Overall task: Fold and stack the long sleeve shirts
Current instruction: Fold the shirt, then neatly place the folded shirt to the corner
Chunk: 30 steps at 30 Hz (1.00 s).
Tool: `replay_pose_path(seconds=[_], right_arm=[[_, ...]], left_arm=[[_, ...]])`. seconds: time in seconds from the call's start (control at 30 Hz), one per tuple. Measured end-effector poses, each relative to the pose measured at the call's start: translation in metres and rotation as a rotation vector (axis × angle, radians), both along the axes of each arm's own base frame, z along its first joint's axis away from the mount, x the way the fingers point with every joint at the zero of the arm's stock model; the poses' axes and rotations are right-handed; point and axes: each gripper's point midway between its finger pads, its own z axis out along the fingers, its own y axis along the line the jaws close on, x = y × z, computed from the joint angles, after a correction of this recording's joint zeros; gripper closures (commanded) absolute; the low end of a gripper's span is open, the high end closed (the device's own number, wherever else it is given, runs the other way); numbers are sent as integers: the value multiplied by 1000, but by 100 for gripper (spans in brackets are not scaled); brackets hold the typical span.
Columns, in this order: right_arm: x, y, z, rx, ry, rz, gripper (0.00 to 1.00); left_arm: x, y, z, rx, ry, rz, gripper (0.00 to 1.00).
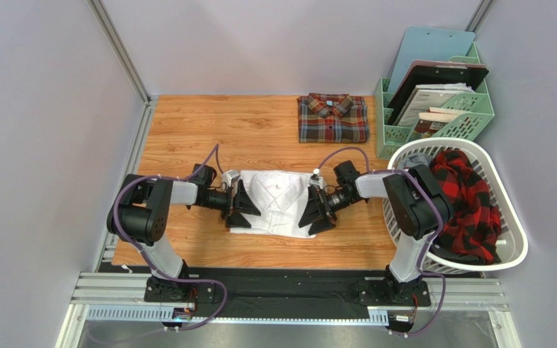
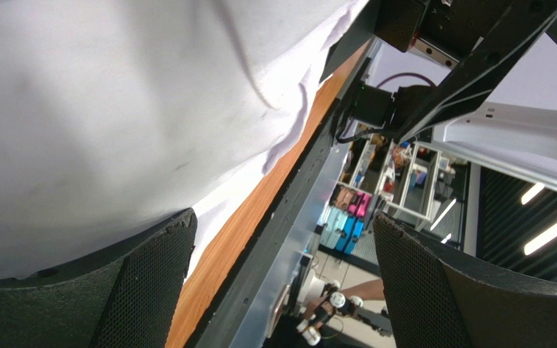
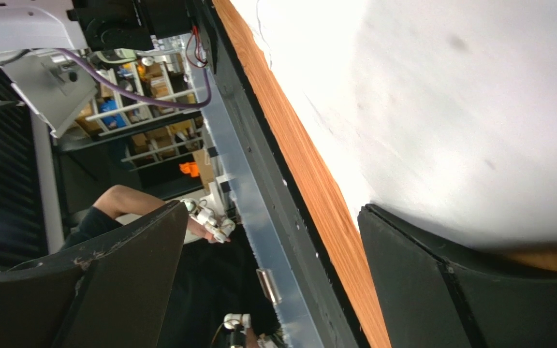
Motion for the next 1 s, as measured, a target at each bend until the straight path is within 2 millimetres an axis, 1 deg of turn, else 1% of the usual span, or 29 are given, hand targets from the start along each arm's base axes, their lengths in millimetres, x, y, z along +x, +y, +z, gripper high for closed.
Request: replay_pose_path(seconds=[0.07, 0.13, 0.2, 0.23, 0.27, 0.33, 0.37, 0.4, 0.43, 0.5, 0.53, 0.57, 0.63, 0.67, 0.7, 0.73, 0.8, 0.83, 0.9, 0.93, 1.0], right_arm=[[0, -11, 0, -6, 34, -20, 0], [-1, -18, 1, -11, 52, -25, 0], [-1, -22, 4, -21, 58, -18, 0], [0, -22, 8, -24, 53, -12, 0], [1, -22, 15, -23, 42, -6, 0], [11, -19, 36, -5, -24, 0, 0], [18, -17, 47, 8, -63, -1, 0], [28, -13, 62, 26, -123, -7, 1], [37, -10, 72, 42, -170, -14, 1], [58, -2, 90, 73, -258, -32, 2], [67, 3, 93, 82, -283, -41, 3], [74, 6, 93, 85, -292, -48, 3], [91, 13, 82, 75, -286, -63, 4], [98, 16, 71, 62, -271, -70, 4], [105, 17, 50, 32, -237, -83, 5], [107, 17, 43, 22, -225, -87, 5], [110, 15, 14, -31, -160, -103, 5], [112, 14, 5, -45, -138, -108, 6], [117, 13, 3, -34, -97, -119, 7], [124, 13, 4, -34, -107, -125, 7], [137, 15, 6, -42, -149, -131, 9]], left_arm=[[0, 6, -1, 12, 15, 21, 4], [-1, 9, 0, 13, 12, 17, 4], [-4, 11, 6, 16, -18, -6, 4], [-4, 11, 13, 16, -54, -18, 4], [-4, 10, 22, 10, -97, -25, 4], [3, 8, 53, -16, -235, -43, 6], [10, 6, 71, -31, -316, -53, 8], [18, 4, 88, -42, -386, -59, 9], [28, 1, 102, -51, -447, -64, 11], [47, -2, 115, -50, -514, -65, 14], [58, -4, 114, -40, -520, -62, 15], [68, -5, 110, -30, -509, -58, 16], [87, -7, 89, -1, -454, -47, 17], [93, -7, 78, 13, -424, -40, 16], [100, -7, 54, 47, -367, -26, 17], [102, -6, 48, 56, -353, -21, 18], [108, -2, 24, 99, -280, -1, 19], [114, 0, 14, 120, -252, 9, 20], [126, 4, 0, 150, -212, 39, 20], [129, 7, -3, 147, -185, 55, 20], [133, 14, -2, 147, -163, 87, 20]])
